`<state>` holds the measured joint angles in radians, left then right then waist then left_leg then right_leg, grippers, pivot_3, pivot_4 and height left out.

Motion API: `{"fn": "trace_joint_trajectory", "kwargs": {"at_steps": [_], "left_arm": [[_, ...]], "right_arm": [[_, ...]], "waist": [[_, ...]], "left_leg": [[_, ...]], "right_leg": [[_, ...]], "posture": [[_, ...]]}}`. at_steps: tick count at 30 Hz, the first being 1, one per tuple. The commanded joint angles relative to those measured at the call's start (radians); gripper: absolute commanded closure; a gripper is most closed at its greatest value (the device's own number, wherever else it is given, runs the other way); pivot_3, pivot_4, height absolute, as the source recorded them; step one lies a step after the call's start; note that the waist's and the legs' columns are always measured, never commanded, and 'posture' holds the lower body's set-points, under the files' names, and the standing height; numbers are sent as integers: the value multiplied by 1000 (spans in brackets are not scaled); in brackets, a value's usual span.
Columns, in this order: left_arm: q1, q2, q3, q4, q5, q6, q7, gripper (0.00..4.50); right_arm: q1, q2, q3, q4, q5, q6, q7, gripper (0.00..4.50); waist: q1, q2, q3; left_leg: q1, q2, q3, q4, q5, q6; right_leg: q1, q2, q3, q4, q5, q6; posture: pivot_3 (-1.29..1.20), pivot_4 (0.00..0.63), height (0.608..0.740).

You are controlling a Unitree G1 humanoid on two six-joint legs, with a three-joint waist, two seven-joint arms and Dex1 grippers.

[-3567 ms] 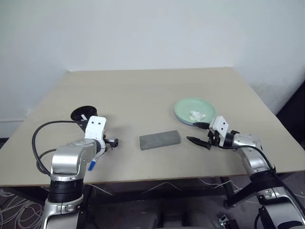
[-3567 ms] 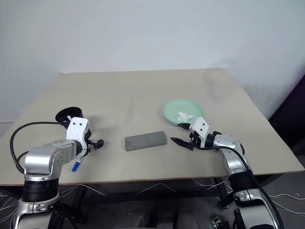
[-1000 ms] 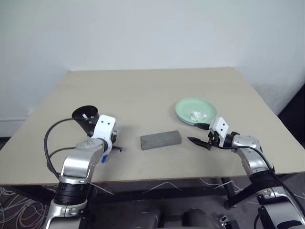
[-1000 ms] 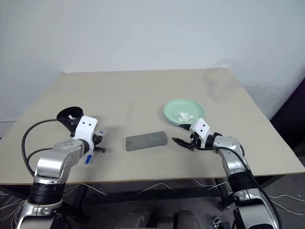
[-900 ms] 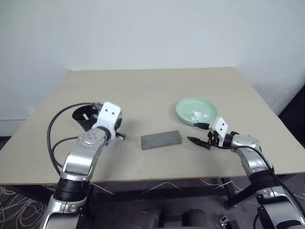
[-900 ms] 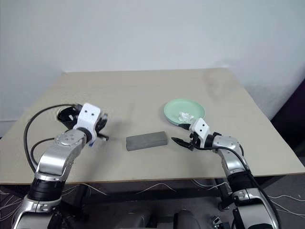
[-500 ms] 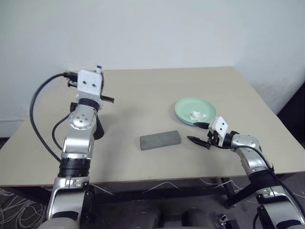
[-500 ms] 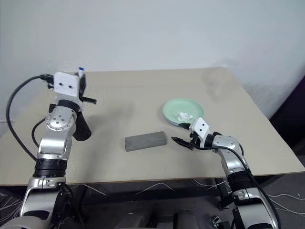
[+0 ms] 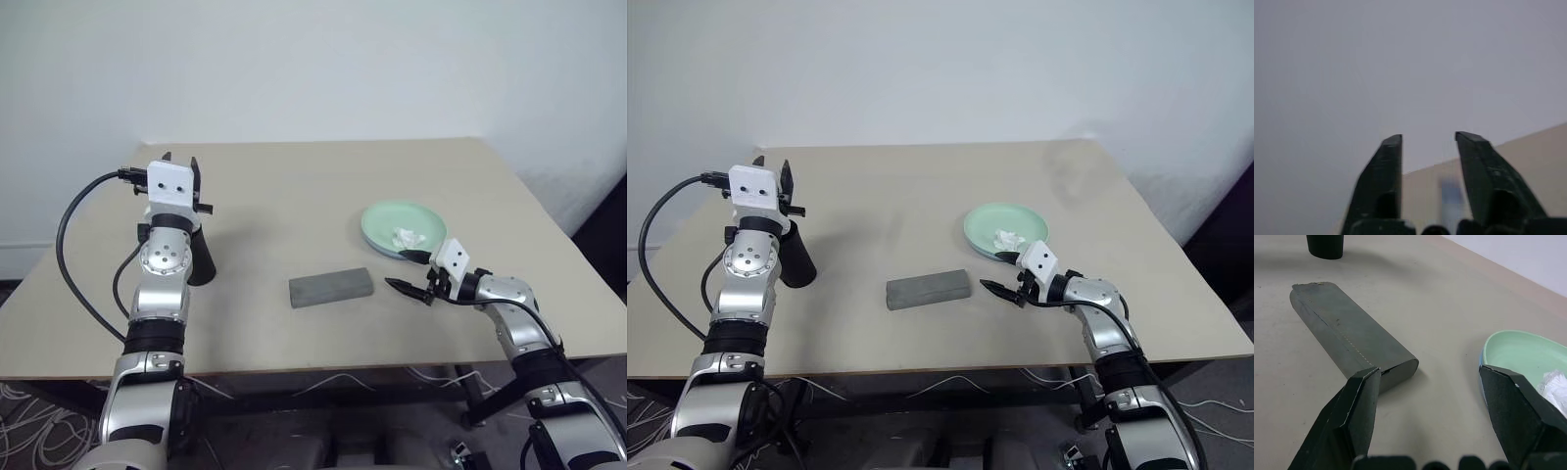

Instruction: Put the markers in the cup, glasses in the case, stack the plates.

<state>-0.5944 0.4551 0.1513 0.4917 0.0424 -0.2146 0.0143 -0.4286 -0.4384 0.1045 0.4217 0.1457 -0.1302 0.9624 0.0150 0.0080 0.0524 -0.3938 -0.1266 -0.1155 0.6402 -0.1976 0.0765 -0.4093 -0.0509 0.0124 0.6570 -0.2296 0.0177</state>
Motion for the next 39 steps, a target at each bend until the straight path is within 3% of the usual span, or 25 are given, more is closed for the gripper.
{"fn": "trace_joint_trajectory", "kwargs": {"at_steps": [1, 3, 9, 13, 18, 25, 39], "left_arm": [[-25, 9, 18, -20, 12, -19, 20, 1503], [-21, 11, 20, -26, 12, -17, 22, 871], [-3, 2, 24, -106, -36, 22, -28, 871], [52, -44, 60, -276, -283, 198, -212, 871], [187, -15, 28, -508, -486, 404, -452, 871], [401, 111, -83, -577, -406, 420, -666, 871], [410, 114, -74, -365, -320, 297, -736, 871]], "right_arm": [[-19, -10, -21, -34, 10, -13, -3, 1004], [-17, -11, -21, -34, 11, -13, -1, 1004], [-14, -12, -20, -35, 15, -10, 6, 1004], [-20, -11, -26, -27, 24, -3, 11, 1004], [-36, -2, -53, -9, 37, -3, -18, 1004], [-34, -19, -103, -39, 79, 24, -19, 1004], [66, -108, -180, -141, 103, 89, -31, 1004]], "waist": [[0, 0, 0], [0, 0, 0], [0, 0, 0], [-1, 0, 0], [-6, 0, 0], [-8, 2, 1], [0, 4, 1]], "left_leg": [[0, 0, 0, 0, 0, 0], [0, 0, 0, 0, 0, 0], [0, 0, 0, 1, 0, 0], [0, 0, 0, 1, 0, 0], [0, 0, 0, 2, 0, 0], [1, 1, 0, -1, 0, 0], [0, 0, 0, -3, 0, 0]], "right_leg": [[0, 0, 0, 0, 0, 0], [0, 0, 0, 0, 0, 0], [0, 0, 0, 0, 0, 0], [0, 0, 0, 0, 0, 0], [0, 0, 0, 1, 0, 0], [0, 1, 2, 1, 0, -1], [-2, 0, 2, 0, -1, -1]], "posture": [[0, 0, 734], [0, 0, 734], [0, 0, 734], [0, 0, 734], [0, 0, 734], [0, 0, 734], [0, 0, 734]]}}
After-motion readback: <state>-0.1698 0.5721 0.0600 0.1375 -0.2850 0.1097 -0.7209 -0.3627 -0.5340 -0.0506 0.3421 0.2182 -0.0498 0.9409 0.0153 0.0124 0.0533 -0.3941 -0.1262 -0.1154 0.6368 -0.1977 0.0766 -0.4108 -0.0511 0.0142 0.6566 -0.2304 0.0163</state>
